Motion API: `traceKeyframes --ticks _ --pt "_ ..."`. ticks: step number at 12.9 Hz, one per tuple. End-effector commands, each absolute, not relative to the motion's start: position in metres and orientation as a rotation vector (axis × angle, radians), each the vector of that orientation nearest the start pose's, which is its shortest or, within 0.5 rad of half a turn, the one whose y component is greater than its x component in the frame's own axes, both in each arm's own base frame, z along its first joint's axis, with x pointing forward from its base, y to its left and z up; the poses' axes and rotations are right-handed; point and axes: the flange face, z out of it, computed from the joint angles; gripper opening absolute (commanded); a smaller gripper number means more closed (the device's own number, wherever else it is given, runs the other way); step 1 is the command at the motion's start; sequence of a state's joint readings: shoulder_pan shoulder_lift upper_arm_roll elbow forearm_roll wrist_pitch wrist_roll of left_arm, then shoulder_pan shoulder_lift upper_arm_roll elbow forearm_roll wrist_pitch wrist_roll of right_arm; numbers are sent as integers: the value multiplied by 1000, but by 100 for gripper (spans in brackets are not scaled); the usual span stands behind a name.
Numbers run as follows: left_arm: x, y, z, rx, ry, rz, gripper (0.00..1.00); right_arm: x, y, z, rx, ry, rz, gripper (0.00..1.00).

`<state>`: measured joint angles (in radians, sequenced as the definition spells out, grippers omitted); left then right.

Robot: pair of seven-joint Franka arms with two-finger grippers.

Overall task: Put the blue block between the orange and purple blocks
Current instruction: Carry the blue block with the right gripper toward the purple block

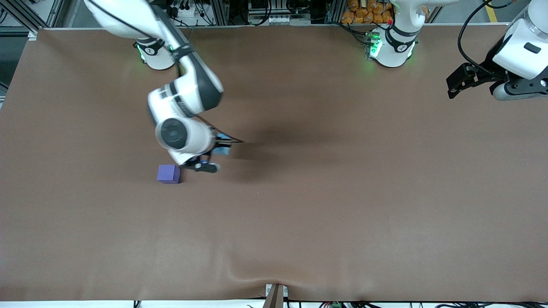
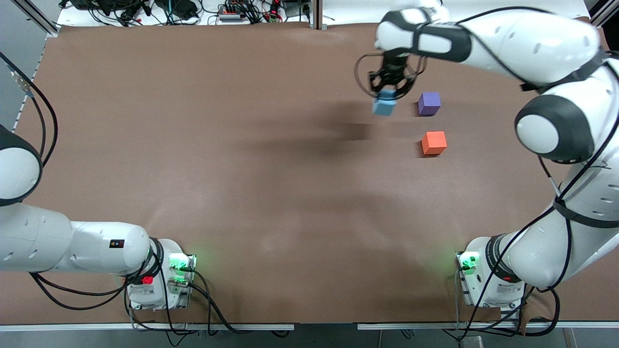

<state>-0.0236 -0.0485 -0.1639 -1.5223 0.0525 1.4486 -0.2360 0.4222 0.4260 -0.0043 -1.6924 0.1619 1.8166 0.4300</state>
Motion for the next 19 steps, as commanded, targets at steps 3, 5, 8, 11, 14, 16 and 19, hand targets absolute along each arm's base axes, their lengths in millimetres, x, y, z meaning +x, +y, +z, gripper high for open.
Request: traceKeyframes --ticks 3,5,8,11,14,16,19 --pt "517 -101 658 -3080 -48 34 100 583 182 324 -3162 52 566 0" --pt "518 -104 657 -3075 -32 32 100 577 166 300 -3168 67 582 0" --pt "512 -116 664 -3070 1 13 100 578 153 292 -3166 84 577 0" --pt "512 -117 665 -3070 -1 10 100 576 131 273 -3155 27 554 0" --pt "513 -115 660 -3070 -14 27 100 569 130 259 -3156 28 540 0" --pt "514 -114 662 -3071 -15 20 100 567 129 254 -3156 29 535 0" --pt "511 -112 664 -3069 -27 20 100 565 129 248 -3157 29 516 0"
